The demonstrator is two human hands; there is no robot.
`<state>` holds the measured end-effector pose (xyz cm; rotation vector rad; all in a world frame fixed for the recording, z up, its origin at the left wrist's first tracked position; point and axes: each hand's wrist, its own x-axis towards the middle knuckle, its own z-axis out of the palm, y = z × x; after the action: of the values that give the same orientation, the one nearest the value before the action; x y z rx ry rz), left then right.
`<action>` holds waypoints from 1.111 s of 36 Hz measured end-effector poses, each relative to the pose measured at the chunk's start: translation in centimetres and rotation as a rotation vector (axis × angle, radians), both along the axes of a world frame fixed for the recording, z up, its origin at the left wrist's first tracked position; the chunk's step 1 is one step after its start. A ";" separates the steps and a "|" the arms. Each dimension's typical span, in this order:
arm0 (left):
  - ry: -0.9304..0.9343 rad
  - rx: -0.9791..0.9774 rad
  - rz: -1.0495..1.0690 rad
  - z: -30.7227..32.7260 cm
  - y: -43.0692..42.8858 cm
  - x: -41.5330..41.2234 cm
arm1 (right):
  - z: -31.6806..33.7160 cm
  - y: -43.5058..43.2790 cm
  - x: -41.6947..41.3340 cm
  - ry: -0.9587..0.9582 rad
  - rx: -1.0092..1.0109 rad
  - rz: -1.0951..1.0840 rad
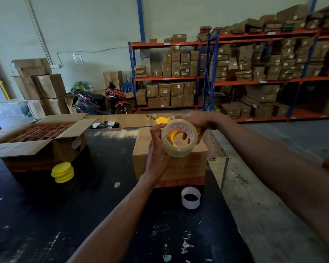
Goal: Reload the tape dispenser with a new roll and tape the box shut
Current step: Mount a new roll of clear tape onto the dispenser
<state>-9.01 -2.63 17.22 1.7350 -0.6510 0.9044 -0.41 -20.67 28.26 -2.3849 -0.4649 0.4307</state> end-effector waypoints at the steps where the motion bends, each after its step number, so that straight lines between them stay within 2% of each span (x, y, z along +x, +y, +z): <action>1: -0.003 0.012 0.004 -0.1 0.0 0.1 | 0.0 -0.1 0.0 -0.012 0.001 0.014; 15: -0.017 -0.023 0.043 -1.6 -0.3 1.0 | 0.2 -0.9 -0.9 0.164 0.039 -0.013; 21: 0.013 0.024 0.068 -1.2 -0.1 0.8 | 0.6 -1.4 -0.8 0.211 0.072 -0.007; 26: -0.028 0.115 0.058 -0.4 -0.5 -0.3 | 0.2 -1.9 -0.1 0.174 0.014 -0.032; 34: 0.004 0.254 0.001 -0.5 0.2 0.2 | -0.6 -2.1 0.8 0.185 -0.009 -0.027; 40: 0.089 0.218 -0.117 0.4 0.7 0.0 | 0.5 -1.8 1.1 0.106 -0.101 -0.065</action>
<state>-8.97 -1.88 17.60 1.8968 -0.8071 0.6920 0.66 -22.49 28.79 -2.4523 -0.3233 0.5602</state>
